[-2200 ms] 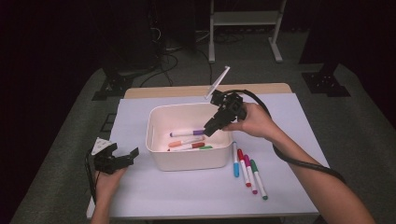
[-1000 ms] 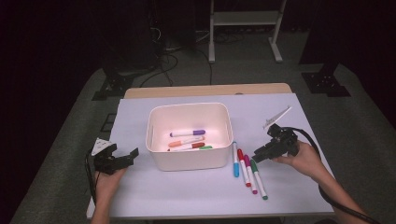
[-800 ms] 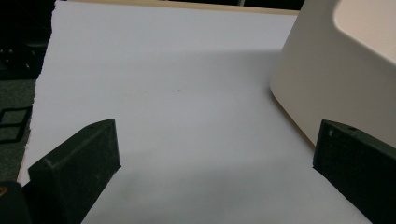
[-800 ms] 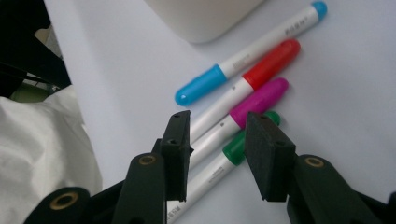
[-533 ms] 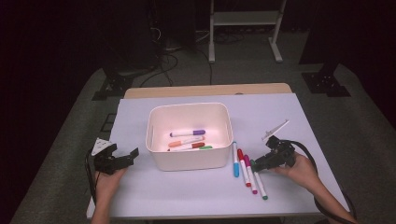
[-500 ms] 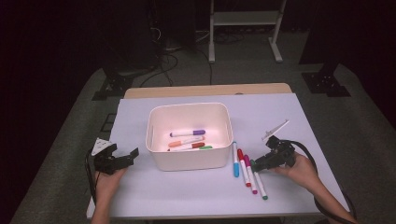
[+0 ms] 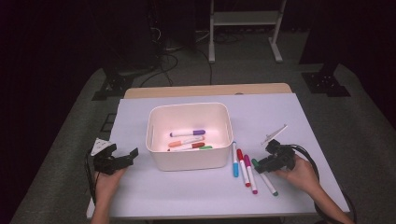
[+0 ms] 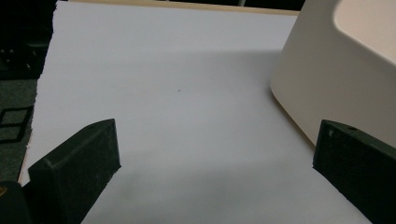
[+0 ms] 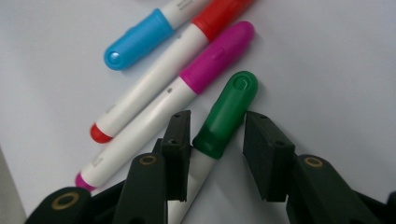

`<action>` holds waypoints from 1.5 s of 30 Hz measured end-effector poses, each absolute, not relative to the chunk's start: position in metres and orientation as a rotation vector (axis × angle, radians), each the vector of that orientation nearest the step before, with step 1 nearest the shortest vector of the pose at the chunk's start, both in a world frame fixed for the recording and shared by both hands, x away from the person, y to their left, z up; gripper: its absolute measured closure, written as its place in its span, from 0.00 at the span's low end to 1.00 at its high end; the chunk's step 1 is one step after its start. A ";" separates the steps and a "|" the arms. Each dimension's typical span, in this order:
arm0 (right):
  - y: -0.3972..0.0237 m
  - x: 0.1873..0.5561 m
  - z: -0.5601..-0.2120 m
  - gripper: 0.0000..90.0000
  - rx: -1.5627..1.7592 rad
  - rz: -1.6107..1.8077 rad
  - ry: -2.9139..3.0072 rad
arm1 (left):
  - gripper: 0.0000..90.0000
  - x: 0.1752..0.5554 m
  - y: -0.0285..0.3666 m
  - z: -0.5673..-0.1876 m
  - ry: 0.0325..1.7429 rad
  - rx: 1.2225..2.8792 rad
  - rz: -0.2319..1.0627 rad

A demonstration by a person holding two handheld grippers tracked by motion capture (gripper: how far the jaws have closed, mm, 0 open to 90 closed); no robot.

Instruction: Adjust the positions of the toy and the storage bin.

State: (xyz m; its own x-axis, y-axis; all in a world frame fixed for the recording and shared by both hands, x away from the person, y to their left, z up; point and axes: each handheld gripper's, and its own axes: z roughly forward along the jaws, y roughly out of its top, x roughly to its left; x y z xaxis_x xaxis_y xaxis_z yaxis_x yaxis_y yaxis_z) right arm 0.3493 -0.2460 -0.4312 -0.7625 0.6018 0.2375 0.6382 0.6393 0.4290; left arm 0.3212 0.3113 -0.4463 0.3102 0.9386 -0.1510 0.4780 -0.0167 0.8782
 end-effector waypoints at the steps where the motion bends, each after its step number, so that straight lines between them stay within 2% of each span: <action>1: -0.249 0.349 -0.431 0.69 -1.061 -0.767 -2.786 | 0.00 0.321 0.311 -0.446 1.307 1.644 0.620; 5: -0.261 0.348 -0.431 0.71 -1.099 -0.766 -2.796 | 0.00 0.321 0.311 -0.446 1.308 1.646 0.620; 12: -0.280 0.343 -0.430 0.80 -1.182 -0.784 -2.798 | 0.00 0.322 0.310 -0.446 1.306 1.648 0.619; 19: -0.276 0.341 -0.431 0.80 -1.181 -0.732 -2.874 | 0.00 0.322 0.310 -0.447 1.308 1.643 0.618; 28: -0.292 0.352 -0.430 0.81 -1.206 -0.841 -2.681 | 0.00 0.322 0.311 -0.447 1.309 1.648 0.619; 45: -0.293 0.367 -0.367 0.81 -1.095 -1.011 -2.621 | 0.00 0.322 0.311 -0.446 1.308 1.645 0.623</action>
